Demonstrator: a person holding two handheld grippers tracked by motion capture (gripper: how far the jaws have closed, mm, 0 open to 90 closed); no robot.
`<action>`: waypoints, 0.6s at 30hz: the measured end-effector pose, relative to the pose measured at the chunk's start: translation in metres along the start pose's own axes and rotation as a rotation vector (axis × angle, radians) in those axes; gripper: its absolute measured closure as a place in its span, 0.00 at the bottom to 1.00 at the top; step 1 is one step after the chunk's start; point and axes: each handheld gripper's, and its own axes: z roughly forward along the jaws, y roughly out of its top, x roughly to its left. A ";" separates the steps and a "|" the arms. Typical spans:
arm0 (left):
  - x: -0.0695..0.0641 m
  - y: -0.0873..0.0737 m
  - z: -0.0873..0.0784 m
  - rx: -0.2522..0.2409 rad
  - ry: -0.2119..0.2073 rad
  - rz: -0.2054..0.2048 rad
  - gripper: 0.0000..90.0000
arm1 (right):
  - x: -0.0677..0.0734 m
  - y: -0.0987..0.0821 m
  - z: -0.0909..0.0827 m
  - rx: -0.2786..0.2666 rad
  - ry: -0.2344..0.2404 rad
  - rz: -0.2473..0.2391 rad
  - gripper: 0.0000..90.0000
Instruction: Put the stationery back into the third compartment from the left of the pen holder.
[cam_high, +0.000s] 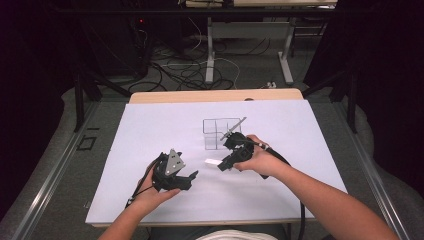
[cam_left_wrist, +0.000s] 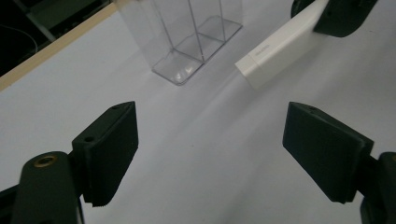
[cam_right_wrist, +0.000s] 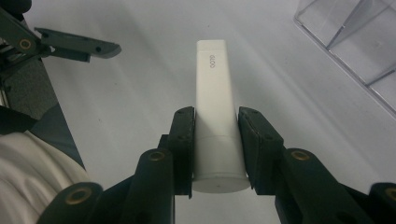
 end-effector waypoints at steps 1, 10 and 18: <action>-0.002 0.001 0.001 0.000 -0.007 0.004 0.26 | -0.001 -0.001 0.000 -0.003 -0.005 -0.004 0.74; -0.017 0.018 0.008 0.007 -0.046 0.173 0.33 | -0.006 -0.003 -0.008 0.010 0.017 0.043 0.74; -0.034 0.025 0.018 -0.003 -0.053 0.308 0.37 | -0.006 -0.003 -0.008 0.017 0.033 0.059 0.74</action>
